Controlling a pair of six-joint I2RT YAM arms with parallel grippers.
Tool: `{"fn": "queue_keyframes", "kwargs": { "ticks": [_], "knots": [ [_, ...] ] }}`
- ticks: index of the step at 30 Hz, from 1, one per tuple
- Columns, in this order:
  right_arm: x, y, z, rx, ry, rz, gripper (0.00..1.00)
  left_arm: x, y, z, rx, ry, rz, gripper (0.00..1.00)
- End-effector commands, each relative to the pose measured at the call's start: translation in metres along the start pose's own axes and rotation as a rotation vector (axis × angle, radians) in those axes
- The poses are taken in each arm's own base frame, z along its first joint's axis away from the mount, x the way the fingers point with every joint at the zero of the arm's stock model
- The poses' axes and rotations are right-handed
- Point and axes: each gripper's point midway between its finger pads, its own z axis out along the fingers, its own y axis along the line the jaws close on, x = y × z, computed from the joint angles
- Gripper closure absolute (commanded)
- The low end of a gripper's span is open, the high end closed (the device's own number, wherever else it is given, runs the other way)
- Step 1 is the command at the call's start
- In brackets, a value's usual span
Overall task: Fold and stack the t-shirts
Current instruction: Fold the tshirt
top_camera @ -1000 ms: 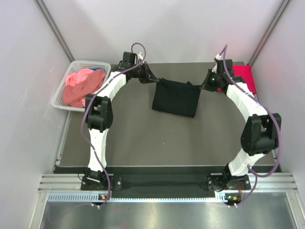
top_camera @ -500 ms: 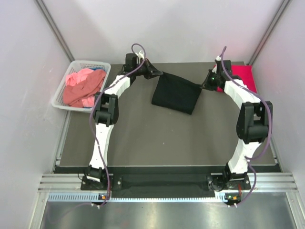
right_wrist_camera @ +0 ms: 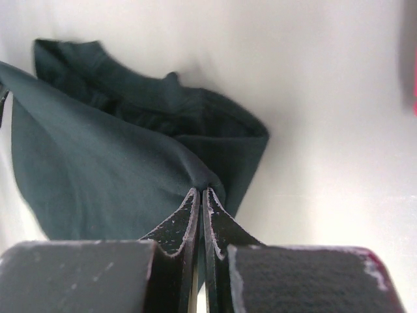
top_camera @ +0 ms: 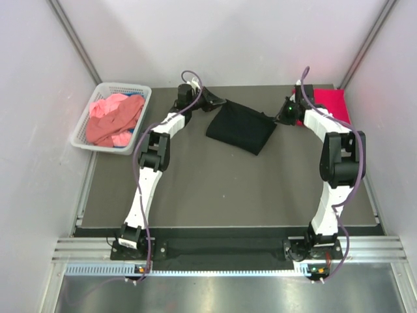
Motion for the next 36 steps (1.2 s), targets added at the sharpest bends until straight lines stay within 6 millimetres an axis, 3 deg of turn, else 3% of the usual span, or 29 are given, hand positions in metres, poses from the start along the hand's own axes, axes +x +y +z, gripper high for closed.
{"fn": "queue_keyframes", "kwargs": {
  "ticks": [1,3,4,5,6,8,9,10,12,13,14,16,17,20,21,22,23,24,25,26,27,29,31,32,33,35,36],
  "knots": [
    [-0.031,-0.013,-0.004,0.033,-0.094,0.043,1.0,-0.033,-0.049,0.005,0.122,-0.138,0.136,0.71],
    [-0.035,-0.019,-0.002,0.03,-0.108,0.058,1.0,-0.031,-0.042,0.008,0.123,-0.143,0.132,0.53],
    [-0.034,-0.023,0.001,0.046,-0.112,0.065,0.98,-0.032,-0.042,0.007,0.122,-0.143,0.136,0.5],
    [-0.043,-0.037,0.0,0.06,-0.137,0.091,0.95,-0.031,-0.041,0.007,0.117,-0.141,0.155,0.47],
    [-0.05,-0.036,0.0,0.045,-0.166,0.104,0.87,-0.032,-0.041,0.005,0.115,-0.133,0.168,0.38],
    [-0.054,-0.037,0.002,0.026,-0.177,0.118,0.73,-0.036,-0.046,-0.002,0.101,-0.118,0.204,0.34],
    [-0.05,-0.038,0.006,0.026,-0.154,0.114,0.67,-0.036,-0.04,-0.009,0.085,-0.101,0.204,0.34],
    [-0.058,-0.034,0.004,0.019,-0.162,0.105,0.66,-0.043,-0.058,-0.018,0.096,-0.109,0.237,0.34],
    [-0.06,-0.03,0.0,0.011,-0.155,0.082,0.62,-0.039,-0.036,-0.029,-0.002,-0.084,0.272,0.33],
    [-0.058,-0.029,-0.004,0.012,-0.142,0.078,0.61,-0.051,-0.052,-0.039,-0.035,-0.114,0.397,0.33],
    [-0.057,-0.028,-0.009,0.013,-0.14,0.066,0.61,-0.04,-0.03,-0.045,-0.135,-0.076,0.386,0.32],
    [-0.056,-0.016,-0.026,-0.028,-0.146,0.044,0.61,-0.05,-0.037,-0.06,-0.223,-0.099,0.498,0.32],
    [-0.054,-0.01,-0.031,-0.057,-0.137,0.034,0.62,-0.046,-0.029,-0.067,-0.274,-0.075,0.495,0.32],
    [-0.049,0.025,-0.052,-0.201,-0.107,-0.06,0.68,-0.047,-0.047,-0.078,-0.301,-0.076,0.539,0.33],
    [-0.042,0.043,-0.057,-0.296,-0.075,-0.086,0.72,-0.048,-0.064,-0.079,-0.279,-0.09,0.549,0.33],
    [-0.038,0.055,-0.059,-0.355,-0.06,-0.099,0.79,-0.042,-0.073,-0.077,-0.252,-0.079,0.555,0.33],
    [-0.039,0.065,-0.058,-0.417,-0.059,-0.1,0.96,-0.032,-0.087,-0.069,-0.214,-0.066,0.565,0.34],
    [-0.026,0.091,-0.061,-0.52,-0.005,-0.123,1.0,-0.026,-0.098,-0.066,-0.176,-0.054,0.562,0.35],
    [-0.018,0.106,-0.061,-0.565,0.024,-0.137,1.0,-0.017,-0.107,-0.061,-0.138,-0.037,0.524,0.38],
    [-0.005,0.109,-0.051,-0.584,0.078,-0.135,1.0,0.002,-0.111,-0.055,-0.095,0.014,0.5,0.42],
    [-0.003,0.123,-0.054,-0.64,0.108,-0.164,1.0,0.011,-0.113,-0.052,-0.081,0.03,0.477,0.44],
    [0.021,0.134,-0.042,-0.692,0.202,-0.182,1.0,0.035,-0.109,-0.043,-0.06,0.059,0.468,0.46],
    [0.04,0.148,-0.042,-0.799,0.274,-0.201,1.0,0.05,-0.102,-0.034,-0.043,0.078,0.456,0.47],
    [0.052,0.142,-0.029,-0.806,0.315,-0.183,1.0,0.054,-0.101,-0.03,-0.03,0.086,0.452,0.47],
    [0.062,0.134,-0.022,-0.816,0.336,-0.17,1.0,0.06,-0.086,-0.023,-0.035,0.101,0.418,0.47],
    [0.076,0.118,-0.007,-0.81,0.361,-0.144,1.0,0.058,-0.083,-0.014,-0.014,0.099,0.405,0.46],
    [0.088,0.106,0.0,-0.794,0.38,-0.122,1.0,0.062,-0.065,-0.008,-0.031,0.111,0.377,0.46]
  ]
}}
